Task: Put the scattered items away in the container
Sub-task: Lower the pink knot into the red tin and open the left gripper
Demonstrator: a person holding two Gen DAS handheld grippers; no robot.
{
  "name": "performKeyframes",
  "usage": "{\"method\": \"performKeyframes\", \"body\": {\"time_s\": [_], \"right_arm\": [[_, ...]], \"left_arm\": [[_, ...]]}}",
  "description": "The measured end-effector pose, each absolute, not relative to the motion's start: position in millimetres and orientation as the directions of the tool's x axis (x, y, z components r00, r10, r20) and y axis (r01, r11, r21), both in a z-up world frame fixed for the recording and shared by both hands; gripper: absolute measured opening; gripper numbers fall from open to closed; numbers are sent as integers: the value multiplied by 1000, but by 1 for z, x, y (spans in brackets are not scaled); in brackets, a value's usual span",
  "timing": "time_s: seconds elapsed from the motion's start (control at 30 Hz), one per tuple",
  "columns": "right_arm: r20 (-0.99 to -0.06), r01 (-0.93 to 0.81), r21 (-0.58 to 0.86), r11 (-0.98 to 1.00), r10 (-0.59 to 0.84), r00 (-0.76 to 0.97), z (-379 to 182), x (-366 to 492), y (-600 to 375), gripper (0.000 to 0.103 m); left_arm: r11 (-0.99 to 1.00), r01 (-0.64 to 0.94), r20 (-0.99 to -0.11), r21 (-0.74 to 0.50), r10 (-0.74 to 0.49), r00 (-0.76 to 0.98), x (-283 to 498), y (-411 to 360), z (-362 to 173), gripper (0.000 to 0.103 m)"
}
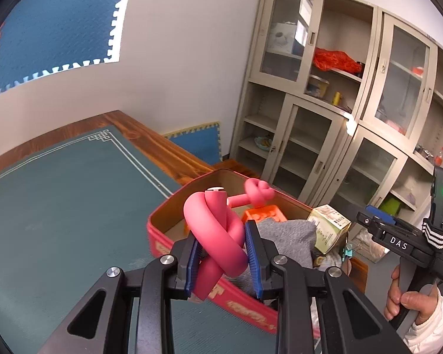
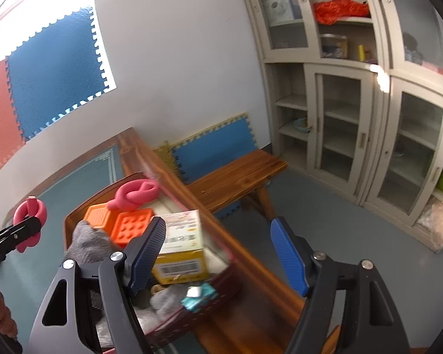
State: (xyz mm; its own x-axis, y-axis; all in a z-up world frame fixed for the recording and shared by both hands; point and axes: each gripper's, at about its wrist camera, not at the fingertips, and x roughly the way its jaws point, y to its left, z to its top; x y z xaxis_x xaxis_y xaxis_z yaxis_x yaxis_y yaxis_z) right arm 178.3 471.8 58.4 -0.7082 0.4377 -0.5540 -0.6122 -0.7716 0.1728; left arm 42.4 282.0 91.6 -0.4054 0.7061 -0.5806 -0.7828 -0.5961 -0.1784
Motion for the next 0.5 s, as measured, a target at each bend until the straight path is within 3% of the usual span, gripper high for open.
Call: {"method": "performKeyframes", "body": {"time_s": [0.4, 0.5], "right_arm": [[-605, -626, -67, -777, 531, -593, 43, 132, 468, 77], [-610, -622, -51, -782, 517, -600, 42, 134, 471, 77]], "left_arm": [[-588, -787, -592, -189, 707, -386, 42, 293, 90, 30], [-579, -793, -586, -193, 716, -380, 45, 294, 93, 30]]}}
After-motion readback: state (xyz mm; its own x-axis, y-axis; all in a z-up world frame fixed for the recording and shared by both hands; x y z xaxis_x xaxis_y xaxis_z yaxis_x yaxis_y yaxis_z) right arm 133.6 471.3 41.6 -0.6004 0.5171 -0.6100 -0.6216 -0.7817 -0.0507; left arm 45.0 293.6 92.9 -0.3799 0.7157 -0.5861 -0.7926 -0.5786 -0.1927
